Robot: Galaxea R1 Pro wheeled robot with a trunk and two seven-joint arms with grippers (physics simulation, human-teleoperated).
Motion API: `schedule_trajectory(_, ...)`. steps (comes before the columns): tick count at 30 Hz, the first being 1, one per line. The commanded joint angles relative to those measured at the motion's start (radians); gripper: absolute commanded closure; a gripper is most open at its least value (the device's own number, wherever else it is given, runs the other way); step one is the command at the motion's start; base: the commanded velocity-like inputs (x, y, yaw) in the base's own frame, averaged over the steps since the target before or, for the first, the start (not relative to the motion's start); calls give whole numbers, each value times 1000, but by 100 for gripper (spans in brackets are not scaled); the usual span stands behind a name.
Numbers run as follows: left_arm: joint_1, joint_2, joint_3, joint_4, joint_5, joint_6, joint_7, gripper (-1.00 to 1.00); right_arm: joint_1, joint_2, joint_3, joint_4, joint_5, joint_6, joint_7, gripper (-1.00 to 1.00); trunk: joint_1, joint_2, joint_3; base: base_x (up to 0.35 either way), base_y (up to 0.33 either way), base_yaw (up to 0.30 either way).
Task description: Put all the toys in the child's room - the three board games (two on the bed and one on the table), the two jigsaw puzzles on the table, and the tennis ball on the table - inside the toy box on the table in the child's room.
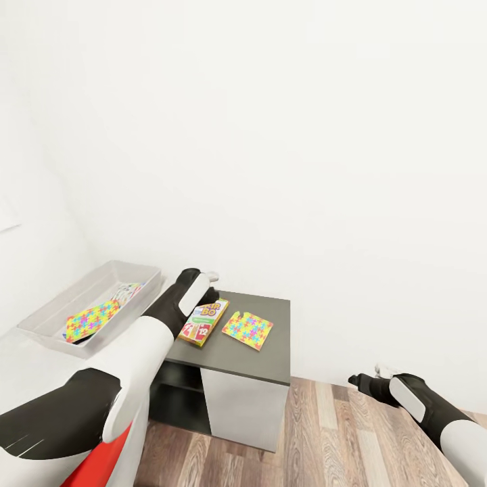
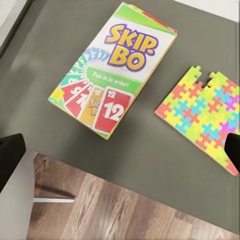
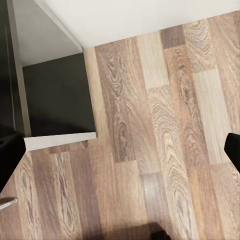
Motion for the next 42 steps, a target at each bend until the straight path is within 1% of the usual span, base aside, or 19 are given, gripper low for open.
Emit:
schedule_trajectory(1, -1, 0, -3, -1, 9, 1, 6, -100, -1, -1, 6, -2, -7, 2, -5, -100, 1, -2, -2, 0, 0, 0)
schedule_trajectory(6, -1, 0, -9, -2, 12, 0, 1, -100, -1, -1, 6, -1, -7, 2, -5, -100, 1, -2, -2, 2, 0, 0)
schedule_trajectory(8, -1, 0, -21, 0, 13, 0, 0, -100, -1, -1, 6, -1, -7, 2, -5, -100, 1, -2, -2, 46, -20, 0)
schedule_trajectory(9, -1, 0, -34, 0, 14, -1, 0, -100, -1, -1, 5, -1, -7, 2, -5, -100, 1, -2, -2, 127, -91, 0)
schedule_trajectory(13, -1, 0, -62, 1, 17, -1, -1, -100, -1, -1, 6, -1, -7, 2, -5, -100, 1, -2, -2, 170, -150, 0)
schedule_trajectory(15, -1, 0, -71, 1, 18, -1, -1, -100, -1, -1, 6, -1, -7, 2, -5, -100, 1, -2, -2, 169, -168, 0)
schedule_trajectory(21, -1, 0, -79, 2, 19, -2, -1, -100, -1, -1, 7, -1, -7, 2, -5, -100, 1, -2, -2, 80, -83, 0)
schedule_trajectory(28, 0, 0, -80, 5, 20, -2, -1, -100, -1, -1, 7, -1, -7, 2, -5, -100, 1, -2, -2, 80, -196, 0)
schedule_trajectory(35, 0, 0, -80, 7, 20, -10, -1, -100, -1, -1, 7, -1, -7, 2, -5, -100, 1, -2, -2, 57, -98, 0)
schedule_trajectory(42, 0, 0, -80, 8, 20, -12, -1, -100, -1, 0, 7, -1, -7, 2, -5, -100, 1, -2, -2, 185, -112, 0)
